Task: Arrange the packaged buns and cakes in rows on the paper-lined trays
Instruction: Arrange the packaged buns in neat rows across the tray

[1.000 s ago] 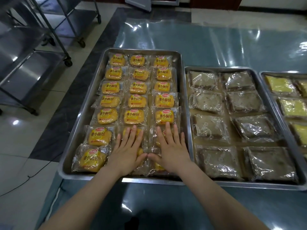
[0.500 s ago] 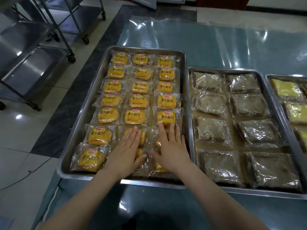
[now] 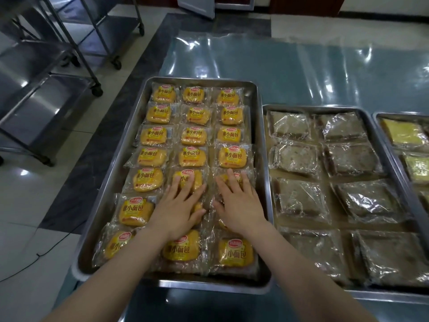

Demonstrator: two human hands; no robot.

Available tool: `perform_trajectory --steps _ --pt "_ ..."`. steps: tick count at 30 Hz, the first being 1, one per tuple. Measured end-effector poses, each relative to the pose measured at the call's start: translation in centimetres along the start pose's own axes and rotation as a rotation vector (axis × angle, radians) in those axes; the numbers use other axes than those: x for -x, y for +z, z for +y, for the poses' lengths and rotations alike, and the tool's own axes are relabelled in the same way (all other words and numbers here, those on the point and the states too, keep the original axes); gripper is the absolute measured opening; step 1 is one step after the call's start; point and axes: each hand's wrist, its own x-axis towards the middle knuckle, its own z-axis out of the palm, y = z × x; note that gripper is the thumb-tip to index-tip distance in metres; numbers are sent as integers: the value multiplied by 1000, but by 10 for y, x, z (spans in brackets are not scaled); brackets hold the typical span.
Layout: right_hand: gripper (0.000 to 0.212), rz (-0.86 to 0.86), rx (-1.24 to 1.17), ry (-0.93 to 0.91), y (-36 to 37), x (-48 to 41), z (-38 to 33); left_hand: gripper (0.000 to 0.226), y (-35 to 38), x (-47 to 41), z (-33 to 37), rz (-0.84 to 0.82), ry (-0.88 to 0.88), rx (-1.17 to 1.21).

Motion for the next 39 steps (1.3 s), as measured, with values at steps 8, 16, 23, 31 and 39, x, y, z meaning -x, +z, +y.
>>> perform_trajectory --steps 8,16,23,31,39 --pt "52 202 -41 31 -16 -28 1 61 -6 -3 -6 151 -4 -13" --pt "53 -10 -46 52 -31 -70 17 67 -28 -67 -14 96 -57 13" --pt "54 -12 -37 58 -28 -69 16 63 -15 -75 -17 11 -13 8" --pt "54 -11 -47 91 -25 -73 13 65 -15 -72 -28 -42 75 81" --pt "48 187 -195 -77 -33 -81 -21 61 -36 -37 -43 279 38 100"
